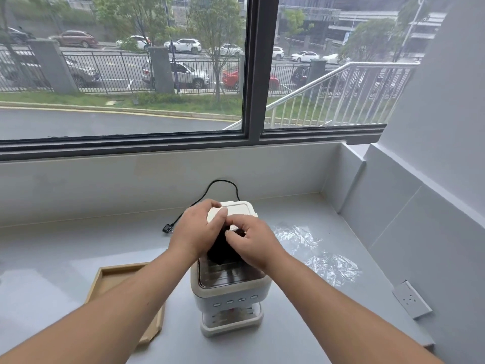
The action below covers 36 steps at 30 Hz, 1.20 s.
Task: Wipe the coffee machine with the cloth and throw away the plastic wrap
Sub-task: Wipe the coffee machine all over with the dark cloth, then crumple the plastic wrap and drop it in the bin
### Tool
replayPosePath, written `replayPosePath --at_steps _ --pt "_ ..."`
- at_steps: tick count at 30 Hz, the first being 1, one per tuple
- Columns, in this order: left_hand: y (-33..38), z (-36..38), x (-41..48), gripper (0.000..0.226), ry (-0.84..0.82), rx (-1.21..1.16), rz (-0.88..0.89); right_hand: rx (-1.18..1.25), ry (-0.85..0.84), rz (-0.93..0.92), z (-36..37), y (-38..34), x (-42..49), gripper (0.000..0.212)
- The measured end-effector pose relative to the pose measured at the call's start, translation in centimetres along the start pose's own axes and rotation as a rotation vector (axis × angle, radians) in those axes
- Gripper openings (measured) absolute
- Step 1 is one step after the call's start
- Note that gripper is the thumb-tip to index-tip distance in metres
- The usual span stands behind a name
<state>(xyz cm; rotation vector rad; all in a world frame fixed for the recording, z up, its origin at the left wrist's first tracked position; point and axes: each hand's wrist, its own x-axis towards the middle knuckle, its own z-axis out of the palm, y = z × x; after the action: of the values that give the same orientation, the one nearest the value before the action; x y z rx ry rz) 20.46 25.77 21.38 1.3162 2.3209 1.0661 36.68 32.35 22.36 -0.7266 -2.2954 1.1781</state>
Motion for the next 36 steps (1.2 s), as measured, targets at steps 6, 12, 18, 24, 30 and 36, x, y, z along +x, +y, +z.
replayPosePath --at_steps 6,12,18,24,30,36 --pt "2.2 0.6 0.0 0.068 -0.09 0.286 0.141 -0.402 0.127 0.02 -3.9 2.0 -0.4 0.045" --pt "4.6 2.6 0.0 0.081 -0.142 0.461 0.227 -0.584 0.124 0.162 -7.6 4.8 -1.8 0.074" --pt "8.2 5.4 0.8 0.091 -0.219 0.599 0.311 -0.667 0.105 0.261 -10.4 7.7 -3.5 0.083" --pt "10.4 10.0 1.0 0.091 -0.291 0.658 0.379 -0.732 0.075 0.353 -12.8 11.6 -5.5 0.089" --pt "11.9 15.0 1.1 0.091 -0.357 0.669 0.401 -0.762 0.022 0.462 -14.9 15.8 -7.4 0.096" --pt "12.6 20.2 1.7 0.091 -0.435 0.679 0.378 -0.752 -0.028 0.538 -16.2 19.8 -8.7 0.102"
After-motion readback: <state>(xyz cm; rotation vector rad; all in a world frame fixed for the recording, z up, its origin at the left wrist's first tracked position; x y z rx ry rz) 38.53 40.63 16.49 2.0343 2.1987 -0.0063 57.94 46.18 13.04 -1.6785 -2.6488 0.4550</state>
